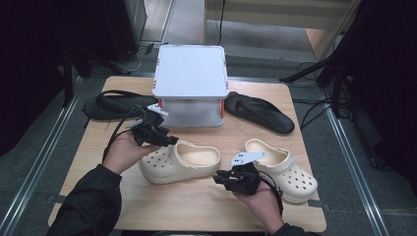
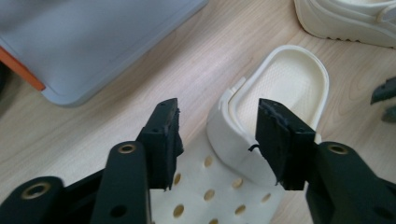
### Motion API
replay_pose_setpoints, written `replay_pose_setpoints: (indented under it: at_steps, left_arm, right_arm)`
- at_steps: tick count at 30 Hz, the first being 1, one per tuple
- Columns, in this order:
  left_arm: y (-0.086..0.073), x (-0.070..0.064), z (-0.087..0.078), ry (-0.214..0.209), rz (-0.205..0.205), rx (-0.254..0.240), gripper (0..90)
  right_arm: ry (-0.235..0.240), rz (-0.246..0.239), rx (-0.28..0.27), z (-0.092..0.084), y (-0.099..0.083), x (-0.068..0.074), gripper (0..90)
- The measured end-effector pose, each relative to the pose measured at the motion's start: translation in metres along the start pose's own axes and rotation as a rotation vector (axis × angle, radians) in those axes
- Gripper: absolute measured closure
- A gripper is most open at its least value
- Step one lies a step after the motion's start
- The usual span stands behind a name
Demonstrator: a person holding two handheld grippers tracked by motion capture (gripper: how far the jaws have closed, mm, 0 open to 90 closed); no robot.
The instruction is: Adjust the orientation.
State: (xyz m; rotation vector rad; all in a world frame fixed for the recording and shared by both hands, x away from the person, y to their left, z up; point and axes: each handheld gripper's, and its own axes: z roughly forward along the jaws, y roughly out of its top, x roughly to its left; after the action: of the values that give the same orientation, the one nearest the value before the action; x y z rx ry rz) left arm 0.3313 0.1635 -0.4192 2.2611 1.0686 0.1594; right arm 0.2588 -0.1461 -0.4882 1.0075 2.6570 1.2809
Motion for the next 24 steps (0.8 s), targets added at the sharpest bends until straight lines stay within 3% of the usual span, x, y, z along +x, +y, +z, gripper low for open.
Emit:
replay_pose_setpoints:
  at_steps: [4,9,10,14,16,24]
  left_arm:
    - [-0.007,0.001,-0.006,-0.006,-0.003,-0.017,61.9]
    - [-0.020,0.000,-0.011,0.000,-0.003,-0.025,71.2]
    - [-0.027,0.000,-0.011,-0.001,-0.027,-0.025,75.3]
    - [-0.037,-0.001,-0.012,0.005,-0.037,-0.029,80.8]
    - [-0.044,-0.004,-0.012,0.013,-0.037,-0.042,88.1]
    - [-0.081,-0.027,-0.009,0.049,-0.054,-0.076,89.8]
  right_arm:
    - [0.016,0.016,-0.008,-0.001,0.004,-0.005,90.0]
    - [0.002,0.014,-0.006,0.000,0.008,-0.007,90.0]
    - [-0.010,0.012,-0.005,0.002,0.009,-0.009,90.0]
    - [-0.023,0.007,-0.013,0.004,0.012,-0.012,90.0]
    - [-0.029,-0.001,-0.016,0.005,0.014,-0.012,90.0]
    - [-0.038,-0.018,-0.012,0.015,0.023,-0.017,90.0]
